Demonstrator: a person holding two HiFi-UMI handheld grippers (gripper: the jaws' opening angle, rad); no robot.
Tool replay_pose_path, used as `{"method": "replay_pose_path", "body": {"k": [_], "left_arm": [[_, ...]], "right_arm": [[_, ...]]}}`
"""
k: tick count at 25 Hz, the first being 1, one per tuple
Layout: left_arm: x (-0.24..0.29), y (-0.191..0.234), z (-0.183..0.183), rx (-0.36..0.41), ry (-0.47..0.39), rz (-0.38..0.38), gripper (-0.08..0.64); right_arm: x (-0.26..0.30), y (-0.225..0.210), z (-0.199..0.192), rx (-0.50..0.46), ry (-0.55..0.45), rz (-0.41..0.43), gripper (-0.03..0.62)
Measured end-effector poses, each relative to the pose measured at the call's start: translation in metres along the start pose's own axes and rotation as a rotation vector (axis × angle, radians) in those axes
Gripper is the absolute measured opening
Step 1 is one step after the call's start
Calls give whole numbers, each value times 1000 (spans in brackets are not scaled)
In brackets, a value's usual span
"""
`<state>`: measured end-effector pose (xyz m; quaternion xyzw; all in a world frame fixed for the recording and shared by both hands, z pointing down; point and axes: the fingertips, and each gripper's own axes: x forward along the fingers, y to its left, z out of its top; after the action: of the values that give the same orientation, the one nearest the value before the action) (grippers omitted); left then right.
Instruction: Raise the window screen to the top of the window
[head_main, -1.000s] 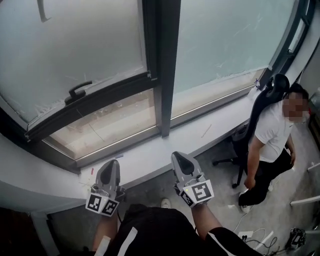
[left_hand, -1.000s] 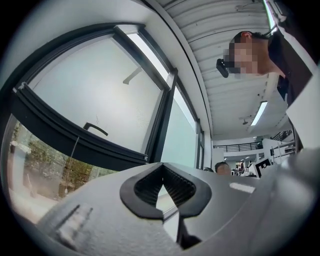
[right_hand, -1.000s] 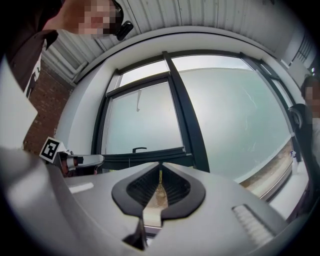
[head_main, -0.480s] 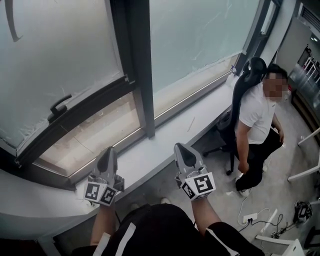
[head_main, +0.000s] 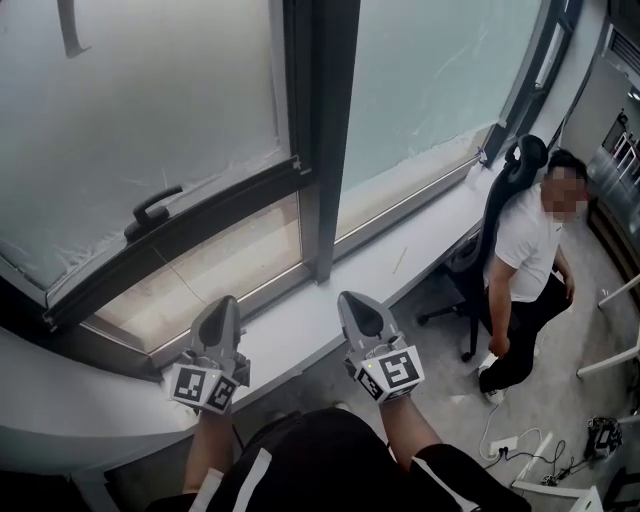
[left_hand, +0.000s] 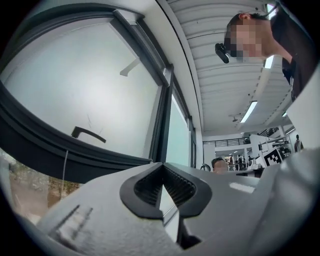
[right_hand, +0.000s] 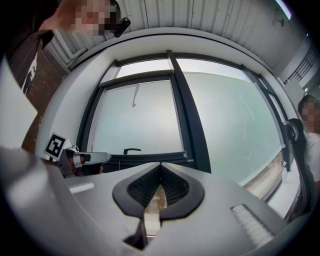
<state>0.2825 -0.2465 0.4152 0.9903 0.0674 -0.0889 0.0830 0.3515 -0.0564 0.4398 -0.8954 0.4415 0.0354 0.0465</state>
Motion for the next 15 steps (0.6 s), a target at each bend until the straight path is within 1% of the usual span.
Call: {"method": "replay_pose_path", "body": {"k": [3,4,5,10,12,15], "left_arm": [[-10,21,-1,38,41,65,6],[-12,26,-1,58,59,77,32],[-13,30,-1,80,79,85,77],[-16,59,4,207,176,96,144],[-15,77,6,264,214,107,144],[-6,97,13,369,275,113,150]], "right_arm": [[20,21,-3,-10,15,51,6],[27,28,-5,-13,23,69,6],[34,36,-7,-13,32,88,6],[67,77,-16,-1,59,189,6],[80,93,-21,3,75,227,6],[98,113,-26,10,96,270,6]]}}
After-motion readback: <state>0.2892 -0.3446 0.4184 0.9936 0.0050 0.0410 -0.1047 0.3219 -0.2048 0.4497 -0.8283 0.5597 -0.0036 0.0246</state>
